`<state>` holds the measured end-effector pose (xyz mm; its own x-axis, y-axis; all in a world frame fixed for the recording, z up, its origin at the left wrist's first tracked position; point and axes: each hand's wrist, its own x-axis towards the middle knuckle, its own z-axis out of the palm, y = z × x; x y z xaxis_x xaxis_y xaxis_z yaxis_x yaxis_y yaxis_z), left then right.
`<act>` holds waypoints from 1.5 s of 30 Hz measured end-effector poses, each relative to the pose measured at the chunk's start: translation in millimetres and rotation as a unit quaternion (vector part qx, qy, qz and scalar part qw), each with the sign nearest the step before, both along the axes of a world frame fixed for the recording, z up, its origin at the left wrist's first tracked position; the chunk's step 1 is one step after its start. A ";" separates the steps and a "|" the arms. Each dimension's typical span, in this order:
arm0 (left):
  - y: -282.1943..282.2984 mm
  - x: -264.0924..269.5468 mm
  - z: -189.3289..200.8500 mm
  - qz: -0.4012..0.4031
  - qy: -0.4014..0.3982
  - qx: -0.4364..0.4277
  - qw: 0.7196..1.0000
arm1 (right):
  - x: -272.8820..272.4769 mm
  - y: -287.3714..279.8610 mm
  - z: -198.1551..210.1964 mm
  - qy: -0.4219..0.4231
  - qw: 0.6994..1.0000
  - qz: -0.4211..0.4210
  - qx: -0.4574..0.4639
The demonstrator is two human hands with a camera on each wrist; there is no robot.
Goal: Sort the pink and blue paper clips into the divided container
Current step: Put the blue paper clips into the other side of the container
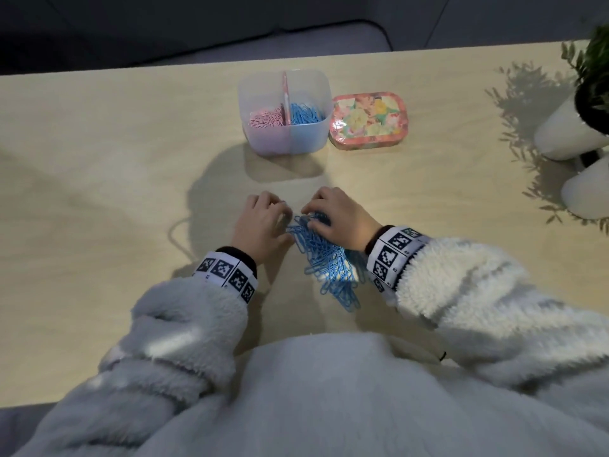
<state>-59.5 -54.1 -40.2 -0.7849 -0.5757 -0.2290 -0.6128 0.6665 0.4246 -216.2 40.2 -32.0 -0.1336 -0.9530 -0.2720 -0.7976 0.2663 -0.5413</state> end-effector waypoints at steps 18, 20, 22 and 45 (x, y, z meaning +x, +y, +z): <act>1.9 -4.6 9.0 -0.079 -0.015 -0.024 0.997 | 33.8 -5.0 2.4 0.166 0.985 0.028 0.019; 2.6 -3.7 9.0 -0.091 -0.015 -0.032 0.995 | 31.0 -6.6 4.1 0.136 0.990 0.029 0.023; 4.8 -3.9 10.0 -0.100 -0.017 -0.038 0.994 | 27.1 -5.6 7.8 0.095 0.995 0.018 0.023; 12.8 -15.8 10.3 -0.012 -0.003 0.036 0.999 | -71.2 -121.3 81.5 -0.036 0.951 -0.276 -0.135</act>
<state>-75.3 -41.3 -29.9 -0.7972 -0.5380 -0.2737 -0.5991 0.6496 0.4681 -287.4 -81.2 49.5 -0.6246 -0.7791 -0.0543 -0.5352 0.4776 -0.6967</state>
